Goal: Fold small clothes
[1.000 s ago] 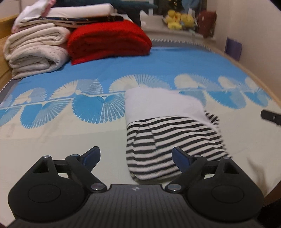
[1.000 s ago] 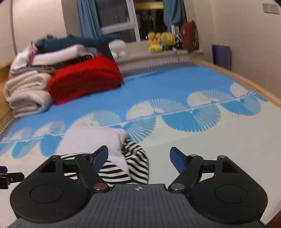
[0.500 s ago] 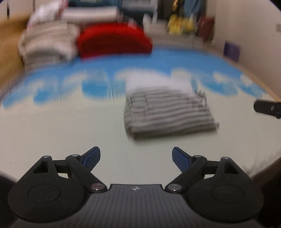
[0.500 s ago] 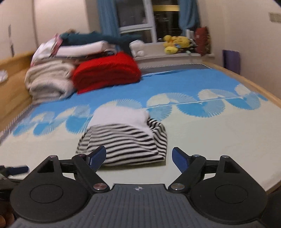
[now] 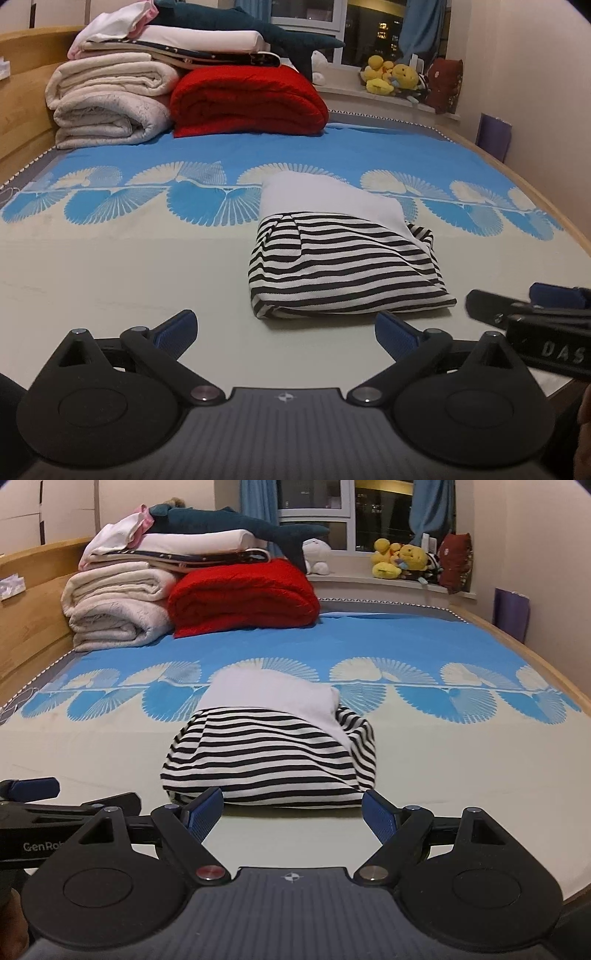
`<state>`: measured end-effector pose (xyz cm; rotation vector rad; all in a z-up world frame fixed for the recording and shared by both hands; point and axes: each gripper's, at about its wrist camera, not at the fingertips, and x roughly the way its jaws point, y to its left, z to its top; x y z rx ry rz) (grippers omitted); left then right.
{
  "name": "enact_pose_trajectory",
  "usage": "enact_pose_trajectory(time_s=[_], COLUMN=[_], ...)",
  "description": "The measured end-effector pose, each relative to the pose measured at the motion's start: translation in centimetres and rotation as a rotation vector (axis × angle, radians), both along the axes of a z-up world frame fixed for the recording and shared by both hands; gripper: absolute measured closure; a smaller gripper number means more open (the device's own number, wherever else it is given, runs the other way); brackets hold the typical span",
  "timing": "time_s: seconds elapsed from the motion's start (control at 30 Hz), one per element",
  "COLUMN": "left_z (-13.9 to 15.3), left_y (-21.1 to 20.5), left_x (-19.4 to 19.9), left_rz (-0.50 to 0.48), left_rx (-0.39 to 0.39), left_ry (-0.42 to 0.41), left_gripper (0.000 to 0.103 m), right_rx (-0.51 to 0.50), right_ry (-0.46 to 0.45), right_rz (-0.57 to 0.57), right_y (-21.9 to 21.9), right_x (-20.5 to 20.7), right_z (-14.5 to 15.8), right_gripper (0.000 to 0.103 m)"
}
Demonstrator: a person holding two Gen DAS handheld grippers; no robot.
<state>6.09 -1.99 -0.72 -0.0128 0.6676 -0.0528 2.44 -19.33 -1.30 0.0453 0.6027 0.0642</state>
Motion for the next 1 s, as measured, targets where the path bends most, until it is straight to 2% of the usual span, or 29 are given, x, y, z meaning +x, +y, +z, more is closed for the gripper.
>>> enact_pose_trajectory(time_s=[1.0], left_z=[-0.35], left_y=[-0.11], left_x=[0.18], left_rz=[0.011], left_rx=[0.001], left_ry=[0.006], left_gripper=[0.001], right_rx=[-0.016], right_ry=[-0.006], right_rz=[0.013], right_y=[0.52], right_x=[0.24], right_z=[-0.18], right_gripper=[0.02])
